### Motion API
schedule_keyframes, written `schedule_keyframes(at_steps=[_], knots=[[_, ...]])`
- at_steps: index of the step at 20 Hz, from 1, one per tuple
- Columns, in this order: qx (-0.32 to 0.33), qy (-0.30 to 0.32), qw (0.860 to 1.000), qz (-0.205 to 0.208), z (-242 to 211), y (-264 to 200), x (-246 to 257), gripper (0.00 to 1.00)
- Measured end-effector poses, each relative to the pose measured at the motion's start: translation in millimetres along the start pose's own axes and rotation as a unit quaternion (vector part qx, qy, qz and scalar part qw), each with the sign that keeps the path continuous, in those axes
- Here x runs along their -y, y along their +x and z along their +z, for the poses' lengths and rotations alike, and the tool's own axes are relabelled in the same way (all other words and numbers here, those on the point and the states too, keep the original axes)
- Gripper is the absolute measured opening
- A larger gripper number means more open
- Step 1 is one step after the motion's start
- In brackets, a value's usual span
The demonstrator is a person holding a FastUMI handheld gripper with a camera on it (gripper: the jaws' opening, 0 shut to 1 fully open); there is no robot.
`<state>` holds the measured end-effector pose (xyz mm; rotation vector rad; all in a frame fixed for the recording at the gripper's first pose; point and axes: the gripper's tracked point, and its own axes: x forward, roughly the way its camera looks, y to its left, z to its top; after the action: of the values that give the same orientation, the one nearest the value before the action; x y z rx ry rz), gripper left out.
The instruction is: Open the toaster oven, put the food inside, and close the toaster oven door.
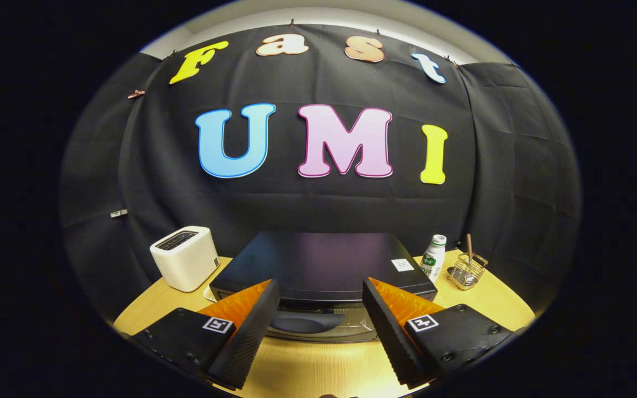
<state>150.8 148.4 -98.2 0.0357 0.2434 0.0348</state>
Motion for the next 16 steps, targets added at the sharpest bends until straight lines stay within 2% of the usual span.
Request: schedule_keyframes(at_steps=[4, 9, 13, 16], knots=[[-0.028, 0.007, 1.0, -0.007, -23, 26, -9, 0.98], [-0.059, -0.033, 0.998, -0.015, -50, 34, -7, 0.98], [-0.056, -0.017, 0.998, -0.018, -50, 35, -7, 0.99], [-0.09, 0.006, 0.996, -0.007, -60, 31, -12, 0.98]])
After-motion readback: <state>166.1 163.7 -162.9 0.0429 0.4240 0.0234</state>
